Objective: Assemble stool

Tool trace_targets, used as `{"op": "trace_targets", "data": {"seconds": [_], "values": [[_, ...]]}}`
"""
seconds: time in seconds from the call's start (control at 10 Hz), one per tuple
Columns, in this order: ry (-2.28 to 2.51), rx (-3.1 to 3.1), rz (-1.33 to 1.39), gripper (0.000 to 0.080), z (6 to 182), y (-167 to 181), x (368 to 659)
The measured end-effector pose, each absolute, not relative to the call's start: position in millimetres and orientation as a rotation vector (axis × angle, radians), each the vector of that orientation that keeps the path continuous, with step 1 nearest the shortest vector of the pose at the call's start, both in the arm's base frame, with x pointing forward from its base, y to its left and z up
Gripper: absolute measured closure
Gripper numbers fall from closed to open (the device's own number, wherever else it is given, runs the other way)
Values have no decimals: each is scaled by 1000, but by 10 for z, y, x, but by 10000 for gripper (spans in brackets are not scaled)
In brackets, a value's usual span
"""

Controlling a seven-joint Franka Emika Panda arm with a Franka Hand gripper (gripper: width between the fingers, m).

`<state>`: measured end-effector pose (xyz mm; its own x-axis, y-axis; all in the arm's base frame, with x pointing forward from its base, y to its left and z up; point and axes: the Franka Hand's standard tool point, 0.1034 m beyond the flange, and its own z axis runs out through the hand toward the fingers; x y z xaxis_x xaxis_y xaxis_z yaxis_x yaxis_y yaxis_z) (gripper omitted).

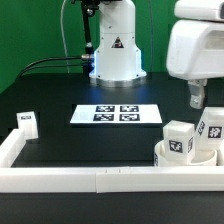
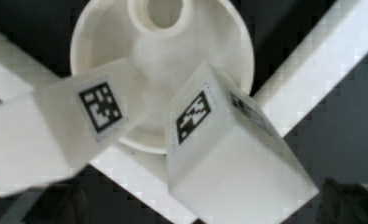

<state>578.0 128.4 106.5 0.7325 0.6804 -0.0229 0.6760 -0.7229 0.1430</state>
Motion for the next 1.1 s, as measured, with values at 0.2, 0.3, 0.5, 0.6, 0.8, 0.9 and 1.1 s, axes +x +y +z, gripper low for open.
{"op": "trace_targets", "data": {"seconds": [0.2,0.3,0.5,0.6,0.8,0.9,1.1], "values": [[1340,2651,-7,150,1067,1294,5839],[1396,2616,26,150,1072,1277,5852],[1528,2518,-1,150,1068,1219,5853],[1620,2446,-18,150,1069,1189,5861],[1709,2372,-116,150,1059,1203,5800],[1736,2353,-183,150,1057,1241,5781],[1823,2261,-240,150,960,1318,5772]]}}
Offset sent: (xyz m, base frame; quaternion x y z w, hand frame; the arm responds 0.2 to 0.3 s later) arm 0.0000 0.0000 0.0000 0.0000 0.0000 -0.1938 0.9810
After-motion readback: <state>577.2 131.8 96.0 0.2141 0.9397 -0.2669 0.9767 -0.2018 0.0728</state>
